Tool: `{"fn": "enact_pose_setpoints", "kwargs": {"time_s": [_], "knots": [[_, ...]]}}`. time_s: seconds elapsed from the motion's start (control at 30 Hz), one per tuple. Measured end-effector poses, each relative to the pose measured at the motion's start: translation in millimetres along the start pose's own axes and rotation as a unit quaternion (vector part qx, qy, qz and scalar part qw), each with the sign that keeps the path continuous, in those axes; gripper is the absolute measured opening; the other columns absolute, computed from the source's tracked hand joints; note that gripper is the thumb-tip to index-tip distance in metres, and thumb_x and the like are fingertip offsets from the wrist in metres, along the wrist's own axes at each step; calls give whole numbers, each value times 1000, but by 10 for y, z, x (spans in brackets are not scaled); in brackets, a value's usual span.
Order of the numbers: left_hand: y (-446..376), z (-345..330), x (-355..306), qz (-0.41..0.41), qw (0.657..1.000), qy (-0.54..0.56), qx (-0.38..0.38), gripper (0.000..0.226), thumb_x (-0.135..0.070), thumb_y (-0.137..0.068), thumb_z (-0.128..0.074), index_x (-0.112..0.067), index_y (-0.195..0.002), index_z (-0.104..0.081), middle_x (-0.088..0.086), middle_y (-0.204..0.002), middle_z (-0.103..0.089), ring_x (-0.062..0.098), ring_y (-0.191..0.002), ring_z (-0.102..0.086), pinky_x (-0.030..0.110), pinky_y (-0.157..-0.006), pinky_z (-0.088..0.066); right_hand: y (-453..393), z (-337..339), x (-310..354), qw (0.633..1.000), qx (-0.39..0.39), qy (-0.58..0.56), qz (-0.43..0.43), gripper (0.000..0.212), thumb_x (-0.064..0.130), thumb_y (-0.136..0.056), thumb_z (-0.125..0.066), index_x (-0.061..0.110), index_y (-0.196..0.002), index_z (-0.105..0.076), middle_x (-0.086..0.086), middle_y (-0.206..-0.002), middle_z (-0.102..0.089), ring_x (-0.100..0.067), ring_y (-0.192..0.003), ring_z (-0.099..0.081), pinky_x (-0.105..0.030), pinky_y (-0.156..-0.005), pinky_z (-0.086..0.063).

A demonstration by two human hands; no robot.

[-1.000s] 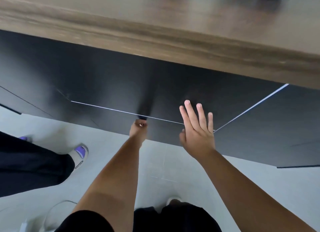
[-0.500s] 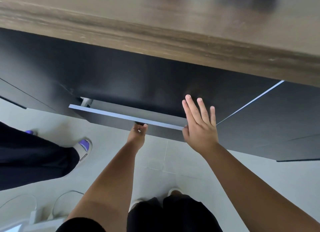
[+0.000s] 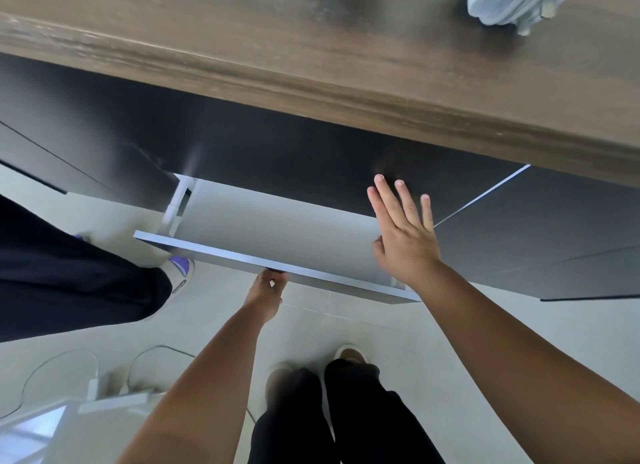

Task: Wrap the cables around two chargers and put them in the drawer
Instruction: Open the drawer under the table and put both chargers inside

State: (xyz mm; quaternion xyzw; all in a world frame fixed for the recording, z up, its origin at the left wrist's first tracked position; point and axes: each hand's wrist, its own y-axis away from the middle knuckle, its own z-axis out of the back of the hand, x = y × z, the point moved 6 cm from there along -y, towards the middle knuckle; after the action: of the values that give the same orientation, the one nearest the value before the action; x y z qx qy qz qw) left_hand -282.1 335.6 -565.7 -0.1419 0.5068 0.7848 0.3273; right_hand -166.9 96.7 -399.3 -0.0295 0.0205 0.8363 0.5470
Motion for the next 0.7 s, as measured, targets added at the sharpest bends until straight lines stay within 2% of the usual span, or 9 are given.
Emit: {"fn": "enact_pose_setpoints", "kwargs": {"time_s": [0.1, 0.23, 0.27, 0.33, 0.4, 0.5, 0.57, 0.63, 0.7], "knots": [[105, 39, -43, -30, 997, -67, 20, 32, -48, -97, -49, -29, -123, -54, -7, -131, -49, 22, -106, -61, 33, -81, -49, 65, 163, 2, 999, 16, -48, -6, 85, 15, -73, -58, 19, -151, -24, 1, -162, -6, -23, -149, -5, -51, -117, -8], [408, 259, -295, -48, 991, -121, 36, 38, -40, -99, -50, -26, -134, -52, -3, -138, -45, 16, -105, -49, 29, -85, -43, 287, 641, -9, 985, -19, -174, -11, 66, 8, -75, -55, 18, -140, -44, -6, -159, -19, -29, -144, -18, -50, -114, -24], [529, 366, -400, -52, 991, -123, 26, 36, -38, -99, -51, -25, -133, -53, -1, -140, -46, 16, -103, -49, 28, -84, -43, 366, 827, -7, 976, -40, -216, -2, 58, 6, -77, -54, 18, -134, -52, -7, -155, -29, -30, -139, -28, -47, -109, -34], [851, 610, -686, -80, 992, -95, -11, 27, -32, -100, -51, -27, -126, -57, 0, -136, -49, 13, -98, -54, 26, -78, -45, 536, 1314, 2, 952, -98, -291, 21, 40, 5, -79, -51, 17, -113, -68, -7, -138, -50, -26, -118, -50, -37, -86, -50], [1321, 906, -1070, -151, 985, -11, -84, 20, -21, -100, -52, -35, -111, -61, -3, -123, -57, 8, -93, -60, 25, -72, -51, 698, 1904, -6, 924, -175, -336, 44, 30, 3, -80, -49, 14, -91, -75, -7, -112, -64, -19, -96, -59, -32, -70, -50], [2191, 1443, -1662, -282, 922, 115, -237, 42, -2, -97, -50, -43, -90, -58, -7, -96, -60, 7, -81, -58, 15, -69, -47, 781, 2775, -60, 884, -275, -370, 74, 28, -7, -78, -49, 4, -75, -75, -10, -86, -66, -18, -78, -60, -30, -60, -48], [2736, 1755, -2109, -386, 858, 131, -312, 36, 6, -94, -50, -29, -88, -59, -5, -91, -56, 6, -81, -53, 13, -70, -41, 719, 3204, -149, 864, -328, -375, 69, 29, -8, -77, -47, 1, -72, -73, -12, -80, -65, -21, -70, -59, -30, -58, -46], [3135, 1968, -2601, -481, 798, 111, -345, 21, 5, -91, -48, -11, -84, -60, 0, -90, -54, 8, -85, -52, 15, -72, -40, 564, 3443, -258, 850, -349, -394, 34, 27, -7, -77, -46, 0, -79, -72, -13, -84, -64, -23, -70, -58, -29, -60, -45], [3305, 2087, -3064, -527, 779, 88, -328, 14, 4, -89, -50, -5, -88, -61, 5, -97, -54, 6, -88, -52, 15, -74, -41, 346, 3484, -360, 845, -320, -426, -46, 29, -2, -80, -49, 4, -101, -67, -6, -100, -59, -19, -88, -57, -26, -76, -47]]}}
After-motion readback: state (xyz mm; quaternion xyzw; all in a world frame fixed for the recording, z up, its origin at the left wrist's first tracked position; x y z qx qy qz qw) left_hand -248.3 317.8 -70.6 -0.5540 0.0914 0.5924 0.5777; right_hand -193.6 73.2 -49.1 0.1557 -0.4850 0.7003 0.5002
